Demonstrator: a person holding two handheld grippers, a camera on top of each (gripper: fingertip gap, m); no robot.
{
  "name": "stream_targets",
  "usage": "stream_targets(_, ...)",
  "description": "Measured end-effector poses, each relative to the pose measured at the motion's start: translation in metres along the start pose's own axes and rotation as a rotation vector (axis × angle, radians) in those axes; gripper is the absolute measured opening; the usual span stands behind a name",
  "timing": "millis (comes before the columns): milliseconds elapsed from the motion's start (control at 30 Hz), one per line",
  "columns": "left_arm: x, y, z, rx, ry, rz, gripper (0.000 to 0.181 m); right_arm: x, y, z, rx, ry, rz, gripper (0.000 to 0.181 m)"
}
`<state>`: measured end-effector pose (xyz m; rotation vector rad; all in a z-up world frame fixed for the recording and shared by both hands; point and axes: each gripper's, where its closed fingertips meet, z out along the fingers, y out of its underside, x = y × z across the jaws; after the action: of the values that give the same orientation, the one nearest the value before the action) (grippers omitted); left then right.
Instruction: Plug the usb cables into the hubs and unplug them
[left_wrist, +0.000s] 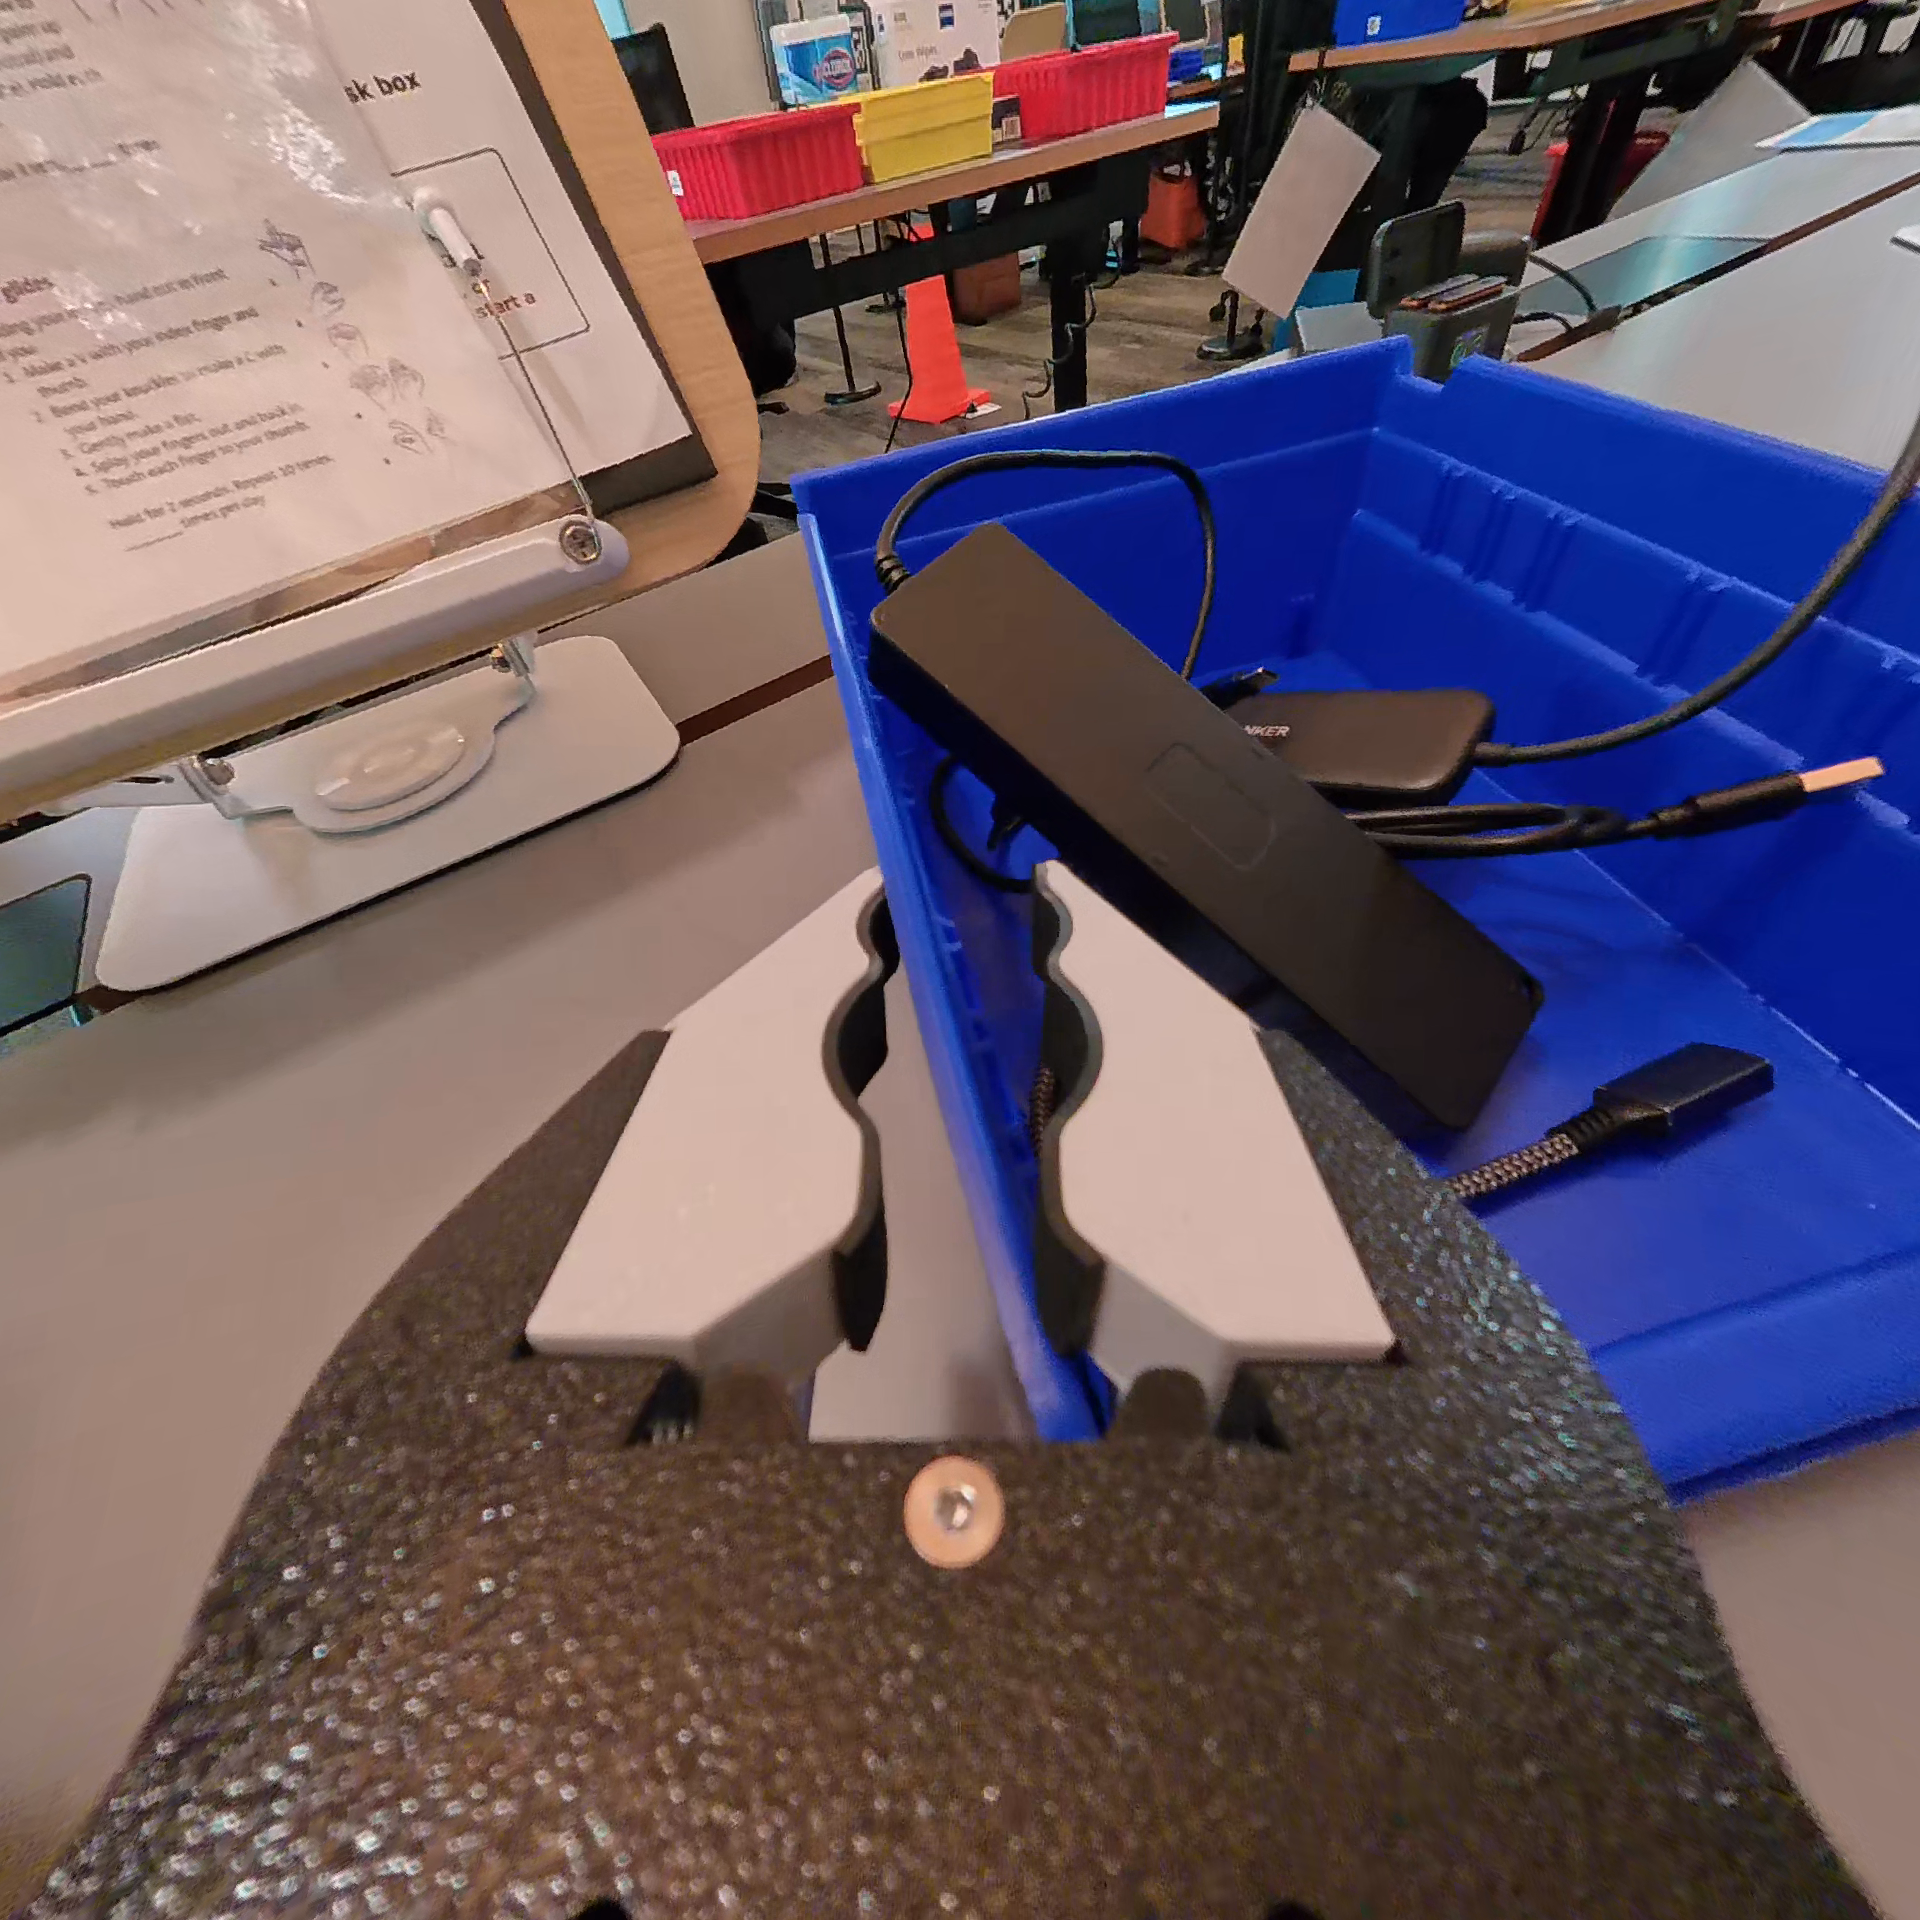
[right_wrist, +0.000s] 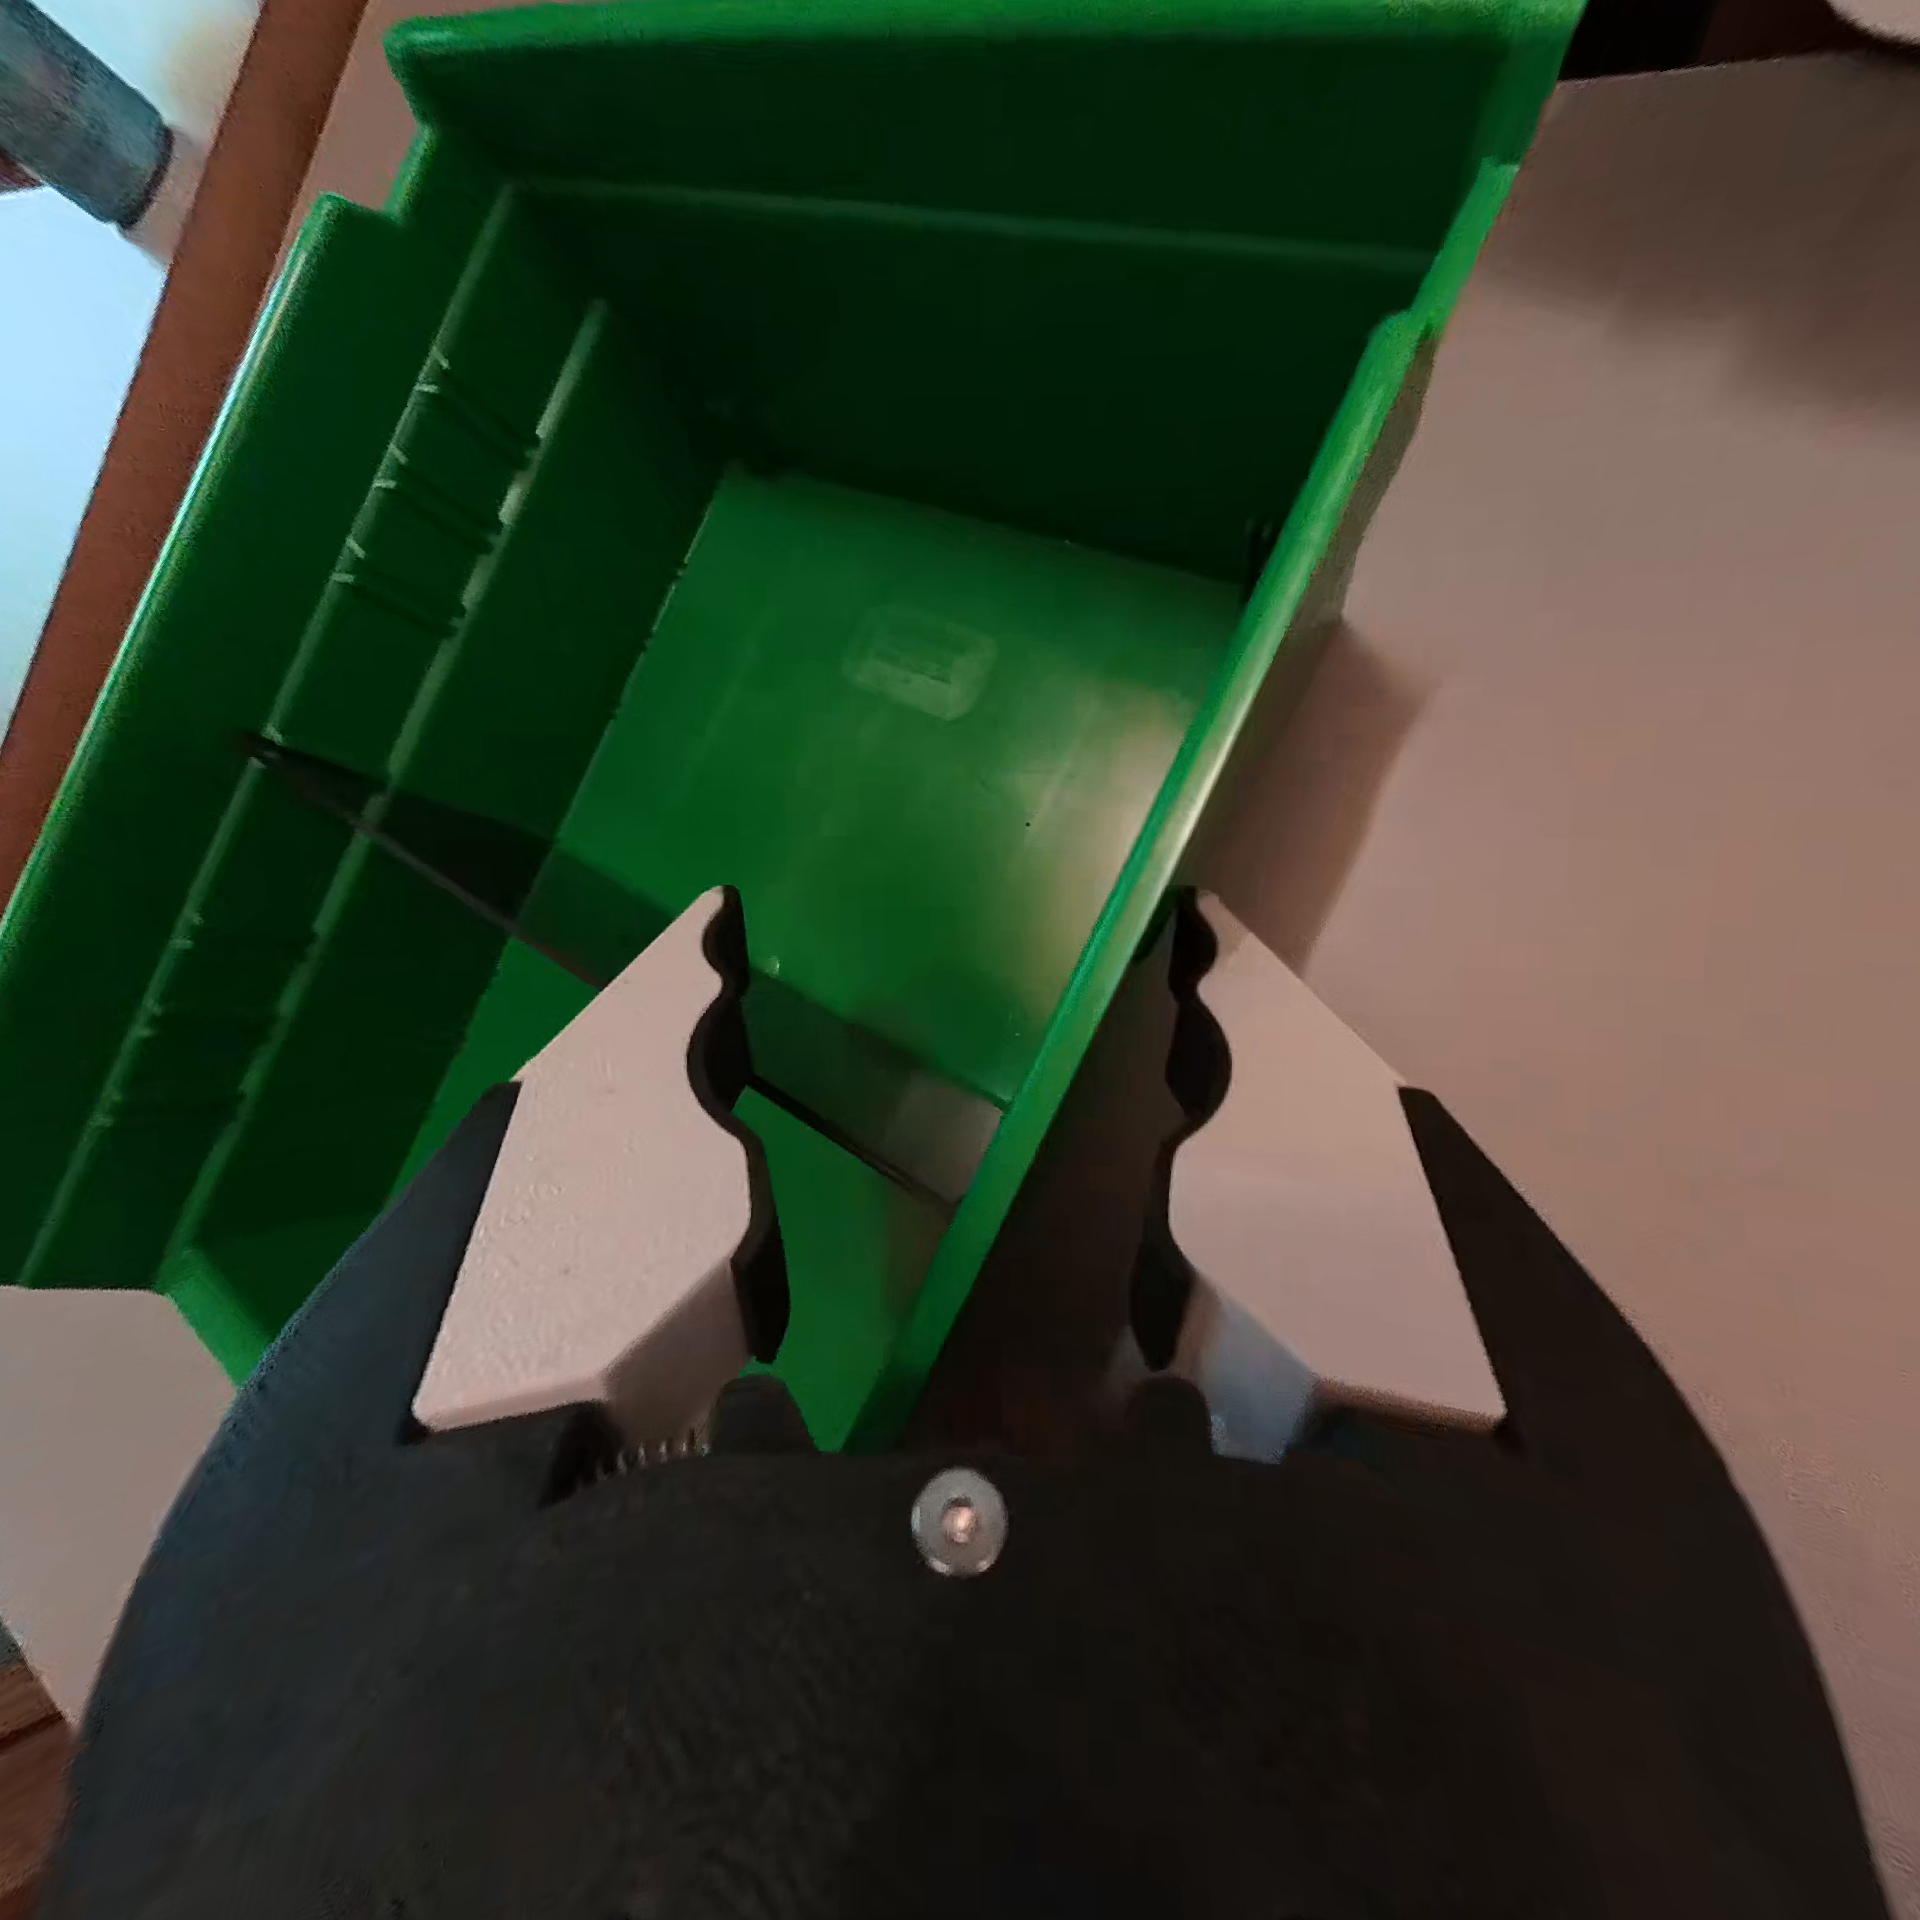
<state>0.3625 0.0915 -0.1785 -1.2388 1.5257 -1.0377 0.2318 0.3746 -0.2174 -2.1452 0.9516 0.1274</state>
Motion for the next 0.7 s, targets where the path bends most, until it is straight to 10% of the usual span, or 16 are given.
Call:
stream_targets(367,-0.013,0.004,-0.01,0.0,0.013,0.006,0.022,-0.011,-0.014,-0.024,0.058,-0.011,-0.121,0.014)
stream_targets(700,-0.028,0.011,-0.02,-0.006,0.008,-0.003,0.02,-0.045,-0.043,-0.081,0.143,-0.034,-0.476,0.008)
